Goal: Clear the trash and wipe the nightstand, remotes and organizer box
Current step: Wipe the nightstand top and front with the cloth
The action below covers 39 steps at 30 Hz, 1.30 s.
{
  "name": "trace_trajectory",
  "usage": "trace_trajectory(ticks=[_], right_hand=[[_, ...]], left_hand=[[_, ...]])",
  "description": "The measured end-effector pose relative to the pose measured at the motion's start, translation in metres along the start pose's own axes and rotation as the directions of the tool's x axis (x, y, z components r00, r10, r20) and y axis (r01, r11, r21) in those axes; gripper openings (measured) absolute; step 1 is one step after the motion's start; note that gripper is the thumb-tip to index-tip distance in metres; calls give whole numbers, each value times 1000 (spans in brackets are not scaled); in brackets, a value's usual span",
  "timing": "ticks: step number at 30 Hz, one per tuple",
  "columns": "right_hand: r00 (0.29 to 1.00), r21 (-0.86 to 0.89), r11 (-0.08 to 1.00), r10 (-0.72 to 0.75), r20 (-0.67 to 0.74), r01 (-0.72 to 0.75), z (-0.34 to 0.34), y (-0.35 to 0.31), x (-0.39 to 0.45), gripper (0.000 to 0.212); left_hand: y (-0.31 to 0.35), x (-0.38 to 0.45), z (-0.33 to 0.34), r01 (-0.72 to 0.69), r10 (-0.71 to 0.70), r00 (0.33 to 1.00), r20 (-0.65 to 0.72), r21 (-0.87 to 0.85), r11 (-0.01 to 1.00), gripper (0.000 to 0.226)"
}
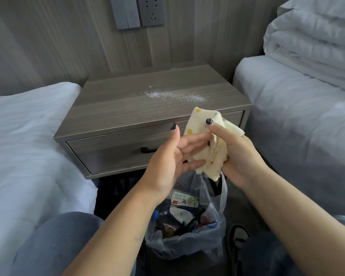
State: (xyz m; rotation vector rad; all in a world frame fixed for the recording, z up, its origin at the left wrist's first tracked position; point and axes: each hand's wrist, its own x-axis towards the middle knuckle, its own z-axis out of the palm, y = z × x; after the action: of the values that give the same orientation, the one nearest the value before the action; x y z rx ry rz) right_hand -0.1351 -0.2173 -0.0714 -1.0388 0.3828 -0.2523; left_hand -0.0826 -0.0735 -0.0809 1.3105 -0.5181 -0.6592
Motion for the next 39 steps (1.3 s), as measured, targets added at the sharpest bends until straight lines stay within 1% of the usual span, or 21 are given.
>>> trace_trajectory(ticks=[1,3,5,7,10,12,13,15,18,20,21,22,23,25,27,29,31,33,35,37,39], right_hand=[[999,14,1000,9,-35,-8,-4,1,1,32],[994,24,1000,6,-108,-4,-9,0,1,28],[989,18,1000,-15,-146,18,-14,-3,-1,26],[982,-13,997,-75,-175,74,-19,-9,-3,24],[923,-218,948,-286,-259,232,-22,-36,2,17],[861,-408,860,-433,-268,306,-20,-61,19,17],[834,-517,793,-496,-242,322,-16,-74,31,16],[800,-722,605,-587,-120,336,-5,-97,65,18],[803,-897,325,-594,52,299,13,-119,135,15],[806,-971,85,-577,135,223,20,-126,191,14],[808,-981,-25,-563,173,193,22,-128,219,11],[813,-979,-117,-546,203,166,22,-129,245,10],[821,-975,-174,-531,210,137,23,-130,268,13],[833,-975,-208,-523,181,80,27,-128,306,22],[838,-982,-185,-529,132,38,34,-126,336,29],[854,-983,-184,-511,99,4,42,-125,362,34],[893,-980,-199,-446,62,-31,49,-122,384,40],[936,-979,-198,-352,22,-52,58,-112,397,50],[960,-977,-203,-280,-5,-64,62,-103,408,57],[968,-971,-234,-250,3,-57,66,-101,414,55],[976,-976,-215,-211,55,9,72,-103,417,51]], left_hand=[[-1,-3,-1,0,0,1000,-7,-10,1000,69],[1,-6,-2,-15,15,997,-81,2,1000,60],[5,-7,-6,-57,74,980,-185,95,994,43],[12,-1,-12,-112,174,944,-280,225,968,25],[28,18,-27,-169,330,886,-326,436,884,27],[40,33,-38,-181,391,861,-326,522,834,28],[45,41,-45,-181,414,849,-327,556,811,28],[53,56,-57,-169,445,832,-330,613,772,29],[56,74,-75,-113,446,833,-329,687,718,29],[56,83,-89,-77,448,841,-304,752,655,28],[56,85,-97,-55,460,840,-286,799,598,28],[56,88,-106,-27,473,839,-270,847,530,29],[56,91,-116,6,481,838,-258,886,465,31],[54,97,-134,77,481,834,-270,920,383,35],[53,104,-148,116,487,828,-279,934,339,37],[52,113,-156,112,491,836,-247,951,289,38],[50,123,-161,88,492,847,-203,965,248,41],[50,130,-164,73,490,850,-195,964,256,42],[51,134,-167,68,491,845,-212,953,294,40],[53,137,-169,58,497,836,-231,939,339,40],[54,139,-168,44,487,837,-250,918,395,41]])
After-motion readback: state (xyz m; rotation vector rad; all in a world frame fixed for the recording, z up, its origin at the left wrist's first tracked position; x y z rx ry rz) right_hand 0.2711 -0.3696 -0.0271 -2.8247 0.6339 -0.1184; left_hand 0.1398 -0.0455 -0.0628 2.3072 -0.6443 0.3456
